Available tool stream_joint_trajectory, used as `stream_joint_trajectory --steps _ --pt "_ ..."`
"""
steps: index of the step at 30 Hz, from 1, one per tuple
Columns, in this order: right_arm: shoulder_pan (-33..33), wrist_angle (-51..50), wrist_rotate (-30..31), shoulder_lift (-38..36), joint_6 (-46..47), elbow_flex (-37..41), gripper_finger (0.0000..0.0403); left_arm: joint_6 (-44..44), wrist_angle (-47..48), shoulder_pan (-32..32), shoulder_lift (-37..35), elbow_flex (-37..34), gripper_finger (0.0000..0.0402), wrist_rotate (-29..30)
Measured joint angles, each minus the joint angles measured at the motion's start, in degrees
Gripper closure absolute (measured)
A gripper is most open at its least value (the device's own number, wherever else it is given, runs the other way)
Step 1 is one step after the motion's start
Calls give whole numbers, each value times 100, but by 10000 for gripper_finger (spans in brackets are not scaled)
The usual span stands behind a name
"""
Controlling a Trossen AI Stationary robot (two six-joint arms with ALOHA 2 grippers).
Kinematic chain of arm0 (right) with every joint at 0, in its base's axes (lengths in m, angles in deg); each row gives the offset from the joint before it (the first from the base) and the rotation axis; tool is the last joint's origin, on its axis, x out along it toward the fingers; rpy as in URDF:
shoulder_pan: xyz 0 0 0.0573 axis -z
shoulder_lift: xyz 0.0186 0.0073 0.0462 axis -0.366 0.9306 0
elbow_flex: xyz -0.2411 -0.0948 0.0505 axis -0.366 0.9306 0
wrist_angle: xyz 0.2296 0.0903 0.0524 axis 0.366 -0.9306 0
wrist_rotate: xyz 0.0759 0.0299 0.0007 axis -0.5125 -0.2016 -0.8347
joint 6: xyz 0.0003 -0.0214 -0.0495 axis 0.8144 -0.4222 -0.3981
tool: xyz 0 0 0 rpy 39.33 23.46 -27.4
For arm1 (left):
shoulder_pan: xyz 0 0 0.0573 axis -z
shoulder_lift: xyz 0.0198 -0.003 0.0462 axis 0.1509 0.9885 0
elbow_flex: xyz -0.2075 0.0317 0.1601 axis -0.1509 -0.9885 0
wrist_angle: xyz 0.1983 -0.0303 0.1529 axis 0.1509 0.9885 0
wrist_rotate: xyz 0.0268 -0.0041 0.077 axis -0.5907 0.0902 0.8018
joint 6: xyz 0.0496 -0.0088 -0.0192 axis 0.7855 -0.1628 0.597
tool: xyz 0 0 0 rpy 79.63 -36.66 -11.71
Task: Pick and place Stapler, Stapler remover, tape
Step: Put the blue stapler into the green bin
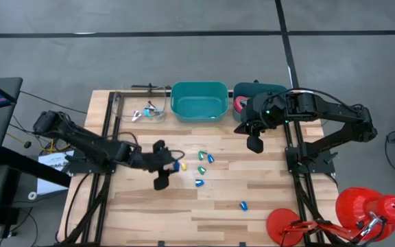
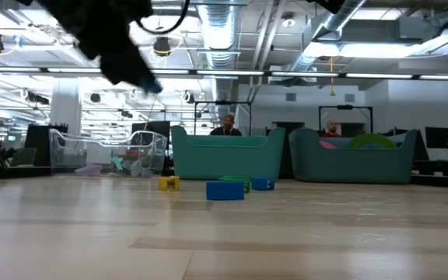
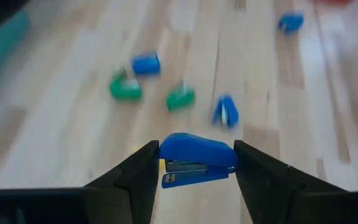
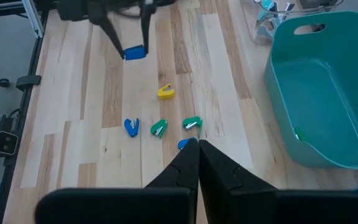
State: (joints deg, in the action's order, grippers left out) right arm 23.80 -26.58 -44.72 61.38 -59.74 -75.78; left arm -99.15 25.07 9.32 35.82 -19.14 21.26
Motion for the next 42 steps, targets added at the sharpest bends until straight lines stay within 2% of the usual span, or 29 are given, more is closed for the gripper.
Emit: stream_joint_trajectory --steps 3,10,20,32,35,42 --pt "0 0 0 0 -3 0 403 328 -475 -268 -167 1 216 2" --pt "0 3 0 0 -4 -1 403 348 -1055 -915 -275 2 215 4" --pt "0 0 0 0 -4 -2 403 350 -1209 -1660 -270 2 215 0" --pt "0 0 0 0 -2 -2 403 350 -1346 -3178 -267 2 215 -3" --pt "0 0 0 0 -1 -2 403 350 -1360 -3507 -267 2 215 -167" --pt "0 0 0 0 0 -2 403 420 -1715 -3911 -265 1 215 -295"
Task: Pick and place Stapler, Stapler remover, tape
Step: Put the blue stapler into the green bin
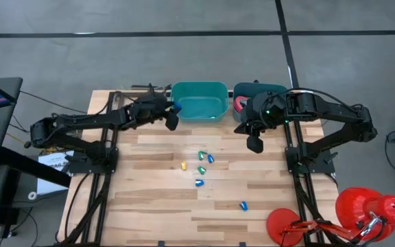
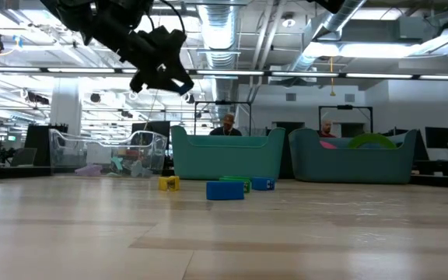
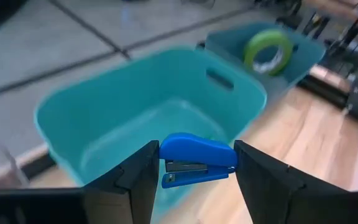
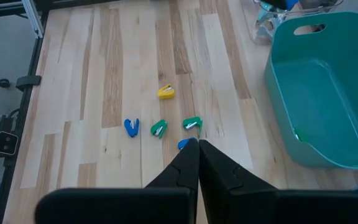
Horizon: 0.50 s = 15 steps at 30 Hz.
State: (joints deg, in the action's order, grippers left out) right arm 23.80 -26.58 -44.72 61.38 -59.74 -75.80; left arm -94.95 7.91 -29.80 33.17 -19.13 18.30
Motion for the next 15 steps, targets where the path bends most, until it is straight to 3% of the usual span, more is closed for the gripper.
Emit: stream_joint_trajectory --steps 3,15 --pt "0 11 0 0 0 0 403 354 -380 -146 0 57 215 -154" --pt "188 46 2 0 32 -2 403 943 -392 -1022 340 942 215 -754"
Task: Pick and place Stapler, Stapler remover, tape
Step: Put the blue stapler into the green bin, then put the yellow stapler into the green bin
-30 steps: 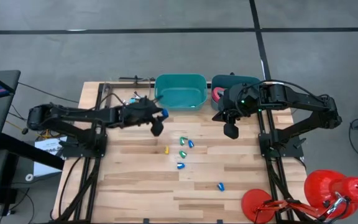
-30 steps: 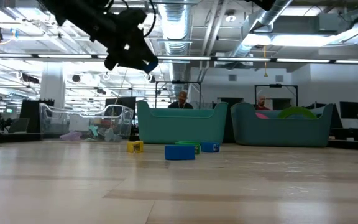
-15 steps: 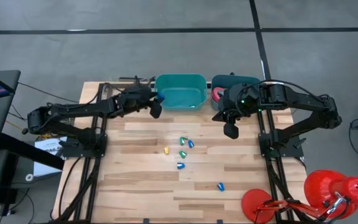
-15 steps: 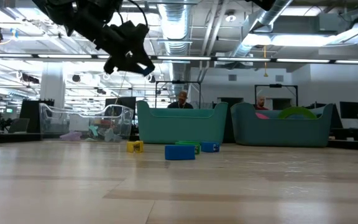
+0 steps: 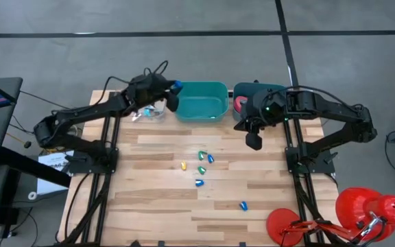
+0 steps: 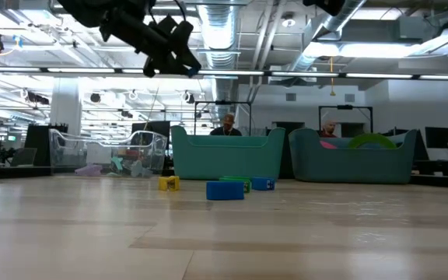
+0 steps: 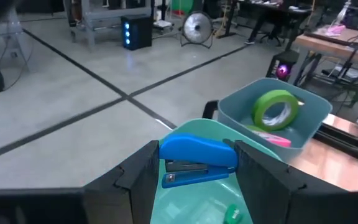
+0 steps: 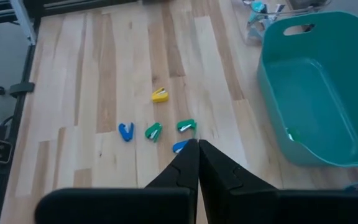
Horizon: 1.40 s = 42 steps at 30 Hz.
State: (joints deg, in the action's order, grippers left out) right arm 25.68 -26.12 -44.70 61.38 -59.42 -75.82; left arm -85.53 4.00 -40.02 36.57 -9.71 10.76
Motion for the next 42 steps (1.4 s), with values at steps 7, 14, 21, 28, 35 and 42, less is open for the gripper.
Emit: stream_joint_trajectory --steps 7,14,21,28,35,42 --pt "267 2 0 0 14 0 403 -10 -8 -192 748 220 215 -492" --pt "469 5 0 0 14 0 403 -22 -28 -111 1419 222 215 -593" --pt "529 124 1 0 97 0 403 -24 -39 -115 1619 222 215 -596" --pt "516 329 -39 0 328 0 403 -8 -40 -161 1618 222 205 -844" --pt "470 394 -49 0 619 0 403 -9 -29 -140 1618 222 139 -1333" --pt "470 393 -48 0 623 0 403 -4 2 27 1367 222 92 -1409"
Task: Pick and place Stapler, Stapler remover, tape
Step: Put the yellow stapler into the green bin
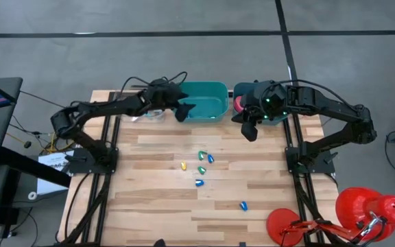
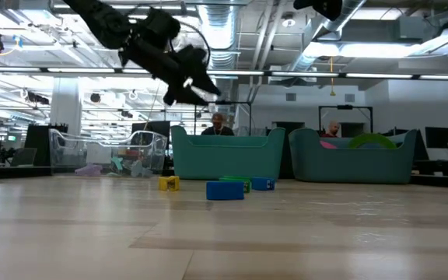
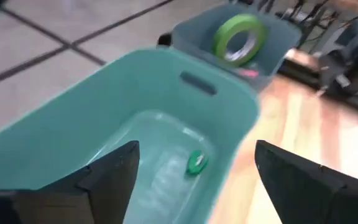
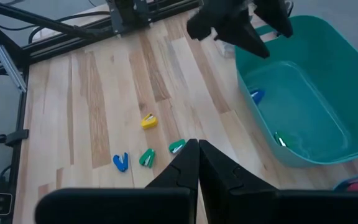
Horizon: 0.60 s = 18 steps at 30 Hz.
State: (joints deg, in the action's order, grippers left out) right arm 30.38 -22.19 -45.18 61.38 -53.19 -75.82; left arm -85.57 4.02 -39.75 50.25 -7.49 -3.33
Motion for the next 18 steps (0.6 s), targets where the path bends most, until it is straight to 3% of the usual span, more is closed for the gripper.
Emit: stream_joint_trajectory --steps 7,18 --pt "-2 -2 2 0 -147 0 403 446 104 289 -620 4 94 -14" --pt "-22 7 2 228 -373 -4 403 452 1304 886 -1466 4 99 -15"
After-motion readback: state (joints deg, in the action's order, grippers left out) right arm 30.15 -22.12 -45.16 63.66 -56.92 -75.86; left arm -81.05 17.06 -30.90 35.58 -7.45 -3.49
